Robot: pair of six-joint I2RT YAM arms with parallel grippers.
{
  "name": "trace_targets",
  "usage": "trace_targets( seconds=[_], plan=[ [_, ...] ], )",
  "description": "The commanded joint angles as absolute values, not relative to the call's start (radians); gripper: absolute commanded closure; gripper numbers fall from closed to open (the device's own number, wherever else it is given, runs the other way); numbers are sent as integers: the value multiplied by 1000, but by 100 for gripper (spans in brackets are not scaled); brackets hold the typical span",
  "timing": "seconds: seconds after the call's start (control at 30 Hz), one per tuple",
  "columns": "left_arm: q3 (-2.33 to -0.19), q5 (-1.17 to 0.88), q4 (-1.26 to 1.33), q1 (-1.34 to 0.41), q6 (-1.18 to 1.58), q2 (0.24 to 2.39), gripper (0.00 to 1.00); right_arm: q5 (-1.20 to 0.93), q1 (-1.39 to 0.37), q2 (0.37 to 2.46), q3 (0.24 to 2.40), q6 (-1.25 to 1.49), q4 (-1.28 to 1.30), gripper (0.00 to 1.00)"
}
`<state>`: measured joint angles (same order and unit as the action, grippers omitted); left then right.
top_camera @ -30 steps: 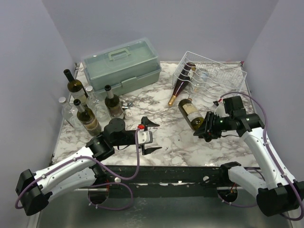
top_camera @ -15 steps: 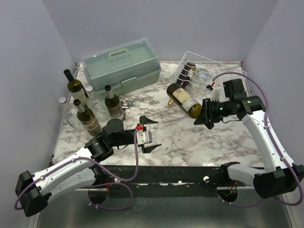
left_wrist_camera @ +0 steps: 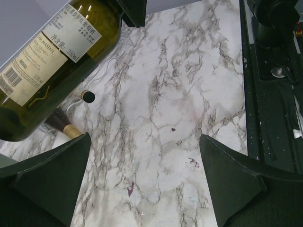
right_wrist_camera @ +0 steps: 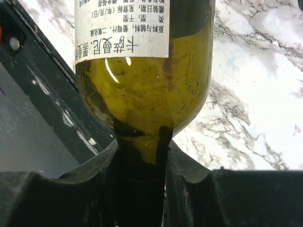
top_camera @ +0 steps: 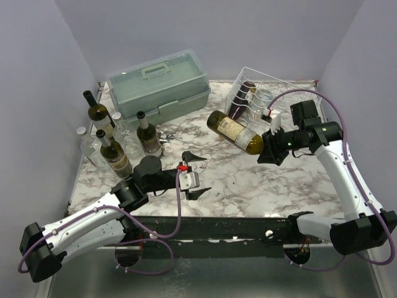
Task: Take the wine bottle off the wine rack
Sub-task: Place the wine bottle at the center of the board.
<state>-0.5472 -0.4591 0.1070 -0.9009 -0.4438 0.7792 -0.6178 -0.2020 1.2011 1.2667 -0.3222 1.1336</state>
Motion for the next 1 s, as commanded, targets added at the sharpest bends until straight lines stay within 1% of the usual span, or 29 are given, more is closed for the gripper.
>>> trace_targets(
  seconds=[0.0, 0.17, 0.33, 0.5, 0.67, 0.97],
  plan=[
    [-562, -417, 124, -928, -488, 772, 1, -712, -206, 1206, 1274, -538, 1119, 100],
    [-584, -353, 124, -981, -582, 804, 1, -738, -219, 1224, 1212, -568, 1116, 100],
    [-614, -283, 125, -1035, -703, 872, 1, -701, -244, 1232, 1182, -596, 1124, 100],
    [-668, -253, 134, -1063, -782, 988, 1, -684, -268, 1251, 1157, -583, 1132, 100],
    [-714, -213, 196, -1078, -834, 1131, 1, -684, -296, 1263, 1139, -551, 1129, 100],
    [-795, -180, 281, -1080, -859, 1320, 1, -694, -322, 1279, 1128, -517, 1114, 100]
  ],
)
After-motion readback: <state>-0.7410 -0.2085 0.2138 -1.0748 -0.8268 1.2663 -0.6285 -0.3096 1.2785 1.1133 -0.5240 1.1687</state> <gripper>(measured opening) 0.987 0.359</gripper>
